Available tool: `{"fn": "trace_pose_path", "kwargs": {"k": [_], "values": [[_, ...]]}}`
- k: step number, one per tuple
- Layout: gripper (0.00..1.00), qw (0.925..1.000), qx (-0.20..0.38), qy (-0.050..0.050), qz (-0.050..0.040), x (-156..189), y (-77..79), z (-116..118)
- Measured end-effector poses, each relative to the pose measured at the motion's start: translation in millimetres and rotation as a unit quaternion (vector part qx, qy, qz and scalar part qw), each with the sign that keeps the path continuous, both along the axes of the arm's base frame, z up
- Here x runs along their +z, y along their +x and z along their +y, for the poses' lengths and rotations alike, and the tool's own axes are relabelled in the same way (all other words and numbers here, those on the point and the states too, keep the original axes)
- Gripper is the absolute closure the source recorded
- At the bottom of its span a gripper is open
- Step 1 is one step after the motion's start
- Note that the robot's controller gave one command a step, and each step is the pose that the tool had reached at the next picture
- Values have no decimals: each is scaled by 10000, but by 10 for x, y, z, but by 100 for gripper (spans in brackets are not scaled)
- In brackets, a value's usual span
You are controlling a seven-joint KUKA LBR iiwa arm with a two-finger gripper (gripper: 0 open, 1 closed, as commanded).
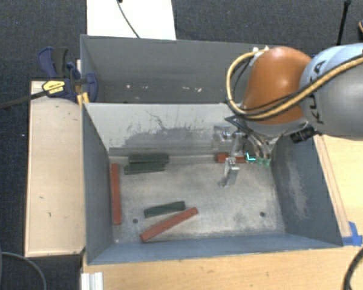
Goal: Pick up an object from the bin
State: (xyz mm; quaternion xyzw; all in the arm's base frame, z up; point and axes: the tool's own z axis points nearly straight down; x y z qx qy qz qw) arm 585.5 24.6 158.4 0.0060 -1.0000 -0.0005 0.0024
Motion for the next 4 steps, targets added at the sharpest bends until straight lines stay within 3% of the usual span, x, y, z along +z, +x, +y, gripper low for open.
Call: {"fn": "trace_pose_path", "kwargs": {"k": [1, 2, 3, 4], "values": [[0, 9967, 812, 5, -5, -216, -847, 399], [0, 9852, 1716, 14, -16, -898, -658, 1052], [100, 9856, 1689, 6, -31, -877, -646, 1033], [100, 9836, 1799, 6, -81, 702, -512, 1258]]}}
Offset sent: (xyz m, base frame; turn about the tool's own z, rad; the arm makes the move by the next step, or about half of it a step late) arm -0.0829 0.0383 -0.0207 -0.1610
